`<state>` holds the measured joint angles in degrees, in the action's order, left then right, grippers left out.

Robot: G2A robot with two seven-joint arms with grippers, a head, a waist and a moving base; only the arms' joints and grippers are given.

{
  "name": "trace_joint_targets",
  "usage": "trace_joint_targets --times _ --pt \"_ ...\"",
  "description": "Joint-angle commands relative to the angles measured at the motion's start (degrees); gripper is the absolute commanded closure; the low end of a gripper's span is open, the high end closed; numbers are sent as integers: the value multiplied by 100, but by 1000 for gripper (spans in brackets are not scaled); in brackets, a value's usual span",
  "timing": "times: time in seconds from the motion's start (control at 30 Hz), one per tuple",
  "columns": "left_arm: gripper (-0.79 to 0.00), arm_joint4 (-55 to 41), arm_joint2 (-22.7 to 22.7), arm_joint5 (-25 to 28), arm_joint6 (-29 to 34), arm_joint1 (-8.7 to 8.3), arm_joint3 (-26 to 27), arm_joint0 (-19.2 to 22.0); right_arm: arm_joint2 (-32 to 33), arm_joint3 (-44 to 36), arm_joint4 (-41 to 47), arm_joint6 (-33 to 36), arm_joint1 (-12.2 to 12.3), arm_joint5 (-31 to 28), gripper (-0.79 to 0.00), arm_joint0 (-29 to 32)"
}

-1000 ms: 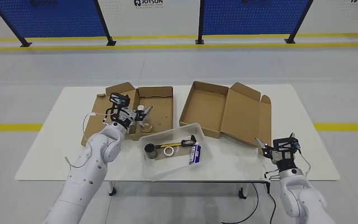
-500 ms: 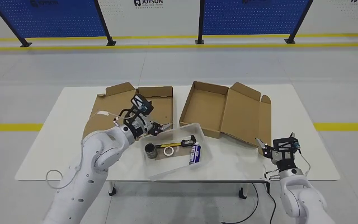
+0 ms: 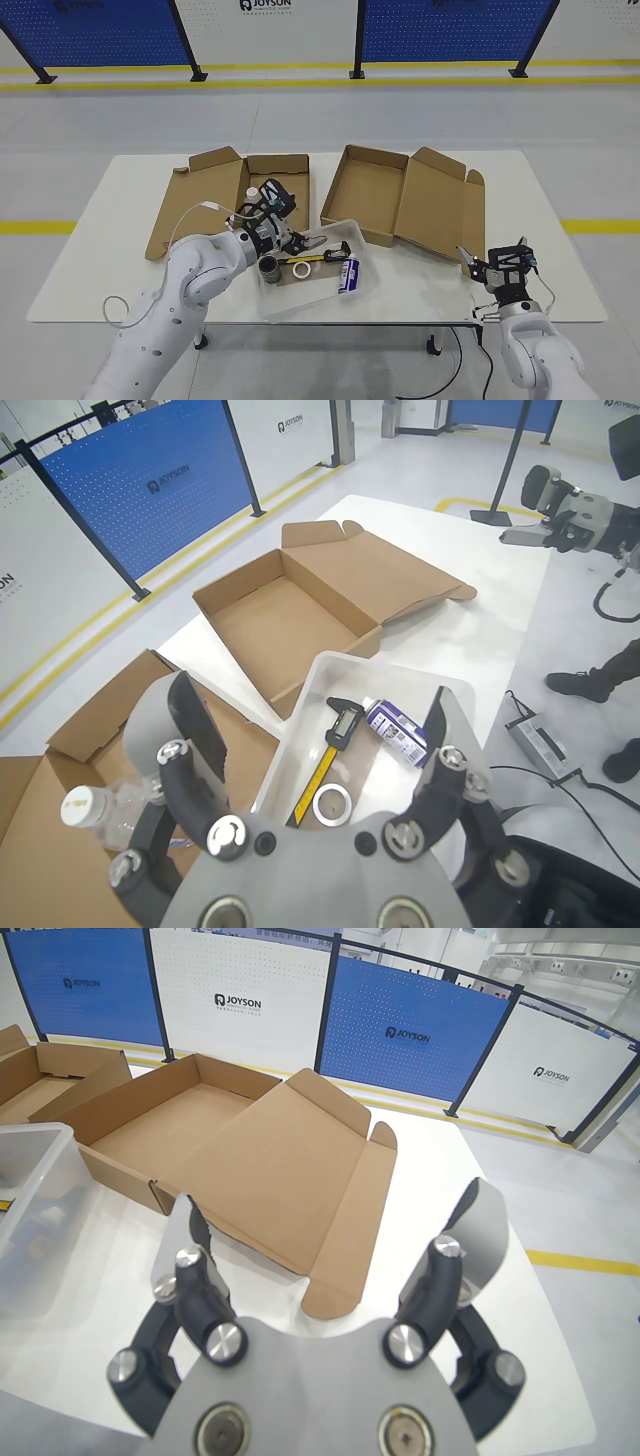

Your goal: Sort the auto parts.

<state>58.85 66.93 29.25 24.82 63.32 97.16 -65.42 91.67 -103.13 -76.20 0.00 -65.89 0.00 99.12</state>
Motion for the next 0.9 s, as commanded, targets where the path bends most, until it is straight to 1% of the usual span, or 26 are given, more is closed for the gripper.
trace_joint_targets --times 0.0,0.2,0.23,0.3,0.37,0.5,0.63,0.77,0.87 --pt "-785 -2 0 0 0 0 0 0 0 0 0 0 0 0 -785 0" --pt "-785 4 -14 -21 -29 3 14 -22 0 0 0 0 0 0 -785 0" --pt "-785 54 -40 -52 11 5 38 -24 0 0 0 0 0 0 -785 0" --pt "-785 288 -166 -177 322 16 135 63 0 0 0 0 0 0 -785 0" --pt "-785 384 -357 -281 517 48 183 155 0 0 0 0 0 0 -785 0" --pt "-785 504 -849 -611 899 159 -1 437 0 0 0 0 0 0 -785 0" --pt "-785 636 -1421 -870 1150 308 -340 744 0 0 0 0 0 0 -785 0" --pt "-785 1153 -1986 -1096 1474 460 -691 1089 0 0 0 0 0 0 -785 0" --pt "-785 1291 -2341 -1219 1623 589 -933 1285 0 0 0 0 0 0 -785 0"
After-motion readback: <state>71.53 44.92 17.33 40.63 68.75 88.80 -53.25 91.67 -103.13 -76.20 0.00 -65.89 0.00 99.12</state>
